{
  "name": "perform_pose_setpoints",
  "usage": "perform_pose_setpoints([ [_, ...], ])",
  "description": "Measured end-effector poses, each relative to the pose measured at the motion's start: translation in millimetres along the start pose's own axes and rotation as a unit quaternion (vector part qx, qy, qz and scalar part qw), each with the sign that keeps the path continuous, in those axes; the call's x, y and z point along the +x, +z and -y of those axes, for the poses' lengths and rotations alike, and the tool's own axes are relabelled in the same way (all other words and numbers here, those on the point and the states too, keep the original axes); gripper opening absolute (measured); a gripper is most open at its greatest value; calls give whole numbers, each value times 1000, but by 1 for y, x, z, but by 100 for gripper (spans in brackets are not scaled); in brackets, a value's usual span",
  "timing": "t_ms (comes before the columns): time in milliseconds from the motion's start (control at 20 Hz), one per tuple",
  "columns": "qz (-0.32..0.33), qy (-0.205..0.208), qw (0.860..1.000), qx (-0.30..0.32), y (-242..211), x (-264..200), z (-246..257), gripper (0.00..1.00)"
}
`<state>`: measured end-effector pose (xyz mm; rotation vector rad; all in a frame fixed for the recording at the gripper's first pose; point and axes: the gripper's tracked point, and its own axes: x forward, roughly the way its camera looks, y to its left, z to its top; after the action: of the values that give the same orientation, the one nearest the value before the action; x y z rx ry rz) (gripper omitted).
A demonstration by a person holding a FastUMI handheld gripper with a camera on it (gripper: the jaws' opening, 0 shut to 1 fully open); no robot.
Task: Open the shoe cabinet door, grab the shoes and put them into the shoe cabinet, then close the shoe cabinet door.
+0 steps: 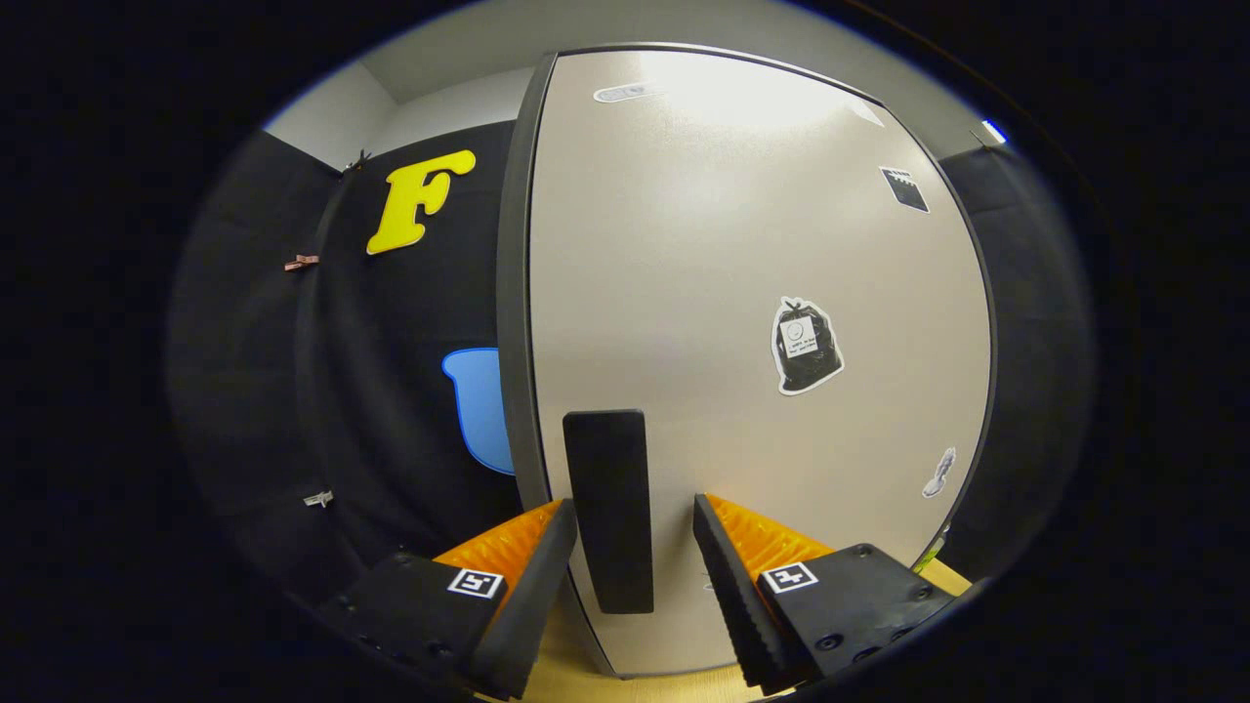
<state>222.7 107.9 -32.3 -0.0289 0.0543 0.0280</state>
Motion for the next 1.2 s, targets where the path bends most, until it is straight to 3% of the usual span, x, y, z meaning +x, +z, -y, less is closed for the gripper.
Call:
perform_pose_setpoints([
  [150, 6, -7, 1000, -3, 1, 5, -1, 76],
  [250, 10, -7, 1000, -9, 3, 1, -5, 46],
  [450, 5, -11, 1000, -15, 3, -2, -6, 33],
  [800, -7, 20, 1000, -7, 0, -14, -6, 33],
  [1200, -12, 41, 999, 1, 2, -73, 10, 33],
])
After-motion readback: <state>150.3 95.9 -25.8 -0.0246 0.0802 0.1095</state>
